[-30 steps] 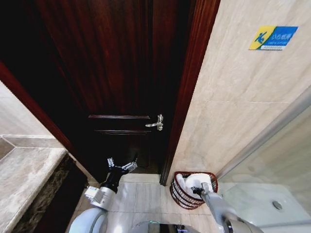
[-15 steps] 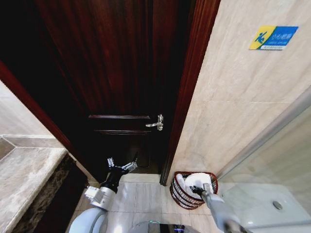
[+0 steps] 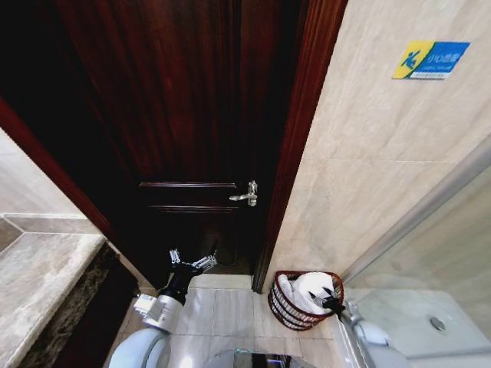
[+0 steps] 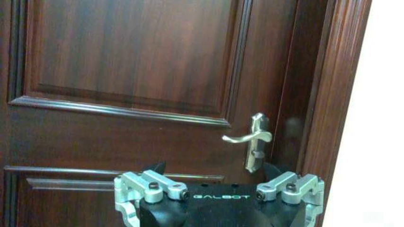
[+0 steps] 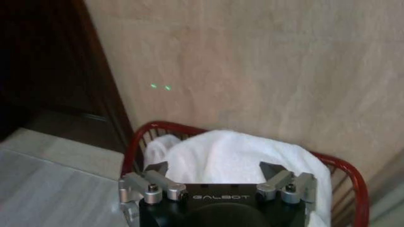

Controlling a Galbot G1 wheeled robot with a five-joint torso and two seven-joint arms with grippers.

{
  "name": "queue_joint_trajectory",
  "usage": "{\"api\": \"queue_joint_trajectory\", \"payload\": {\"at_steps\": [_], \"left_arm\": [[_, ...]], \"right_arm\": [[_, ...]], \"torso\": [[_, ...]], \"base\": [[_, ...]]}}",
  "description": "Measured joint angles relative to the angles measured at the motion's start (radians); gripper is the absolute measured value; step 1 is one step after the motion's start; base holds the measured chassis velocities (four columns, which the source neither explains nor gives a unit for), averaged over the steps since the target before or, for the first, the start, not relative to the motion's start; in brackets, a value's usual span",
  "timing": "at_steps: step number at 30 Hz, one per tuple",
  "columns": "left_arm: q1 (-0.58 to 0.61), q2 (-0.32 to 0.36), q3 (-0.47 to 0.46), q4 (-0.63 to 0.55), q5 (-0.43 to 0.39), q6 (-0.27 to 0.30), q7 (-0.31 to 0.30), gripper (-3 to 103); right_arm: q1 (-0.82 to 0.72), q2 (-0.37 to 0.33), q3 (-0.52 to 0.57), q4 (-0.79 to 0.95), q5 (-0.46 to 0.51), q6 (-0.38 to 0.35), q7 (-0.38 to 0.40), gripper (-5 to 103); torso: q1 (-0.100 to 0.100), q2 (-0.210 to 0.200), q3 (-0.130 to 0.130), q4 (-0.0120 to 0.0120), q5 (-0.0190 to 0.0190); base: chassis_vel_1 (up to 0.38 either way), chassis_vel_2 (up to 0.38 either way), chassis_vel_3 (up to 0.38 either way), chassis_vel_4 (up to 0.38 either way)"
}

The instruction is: Discard the used towel into the hamper.

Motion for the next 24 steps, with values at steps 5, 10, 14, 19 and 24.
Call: {"api": "queue_joint_trajectory", "payload": {"at_steps": [5, 10, 14, 19, 24], "left_arm": [[0.0, 0.0, 0.0, 0.0, 0.0, 0.0, 0.0, 100], [0.0, 0.0, 0.0, 0.0, 0.0, 0.0, 0.0, 100], [0.0, 0.0, 0.0, 0.0, 0.0, 0.0, 0.0, 100], [0.0, 0.0, 0.0, 0.0, 0.0, 0.0, 0.0, 100], [0.0, 0.0, 0.0, 0.0, 0.0, 0.0, 0.0, 100]], "right_arm": [[-0.01, 0.019, 0.026, 0.016, -0.003, 0.11, 0.006, 100], [-0.071, 0.029, 0.034, 0.095, -0.008, 0.158, 0.108, 100], [-0.11, 0.029, 0.036, 0.137, 0.006, 0.149, 0.132, 100], [-0.135, 0.03, 0.04, 0.156, 0.034, 0.115, 0.165, 100], [-0.138, 0.023, 0.039, 0.173, 0.07, 0.052, 0.183, 100]], "torso": [[0.0, 0.0, 0.0, 0.0005, 0.0], [0.0, 0.0, 0.0, 0.0002, -0.0001], [0.0, 0.0, 0.0, 0.0002, -0.0002], [0.0, -0.001, 0.0, 0.0002, 0.0], [-0.011, -0.024, -0.012, 0.0002, 0.0]], "base": [[0.0, 0.0, 0.0, 0.0], [0.0, 0.0, 0.0, 0.0], [0.0, 0.0, 0.0, 0.0], [0.0, 0.0, 0.0, 0.0], [0.0, 0.0, 0.0, 0.0]]}}
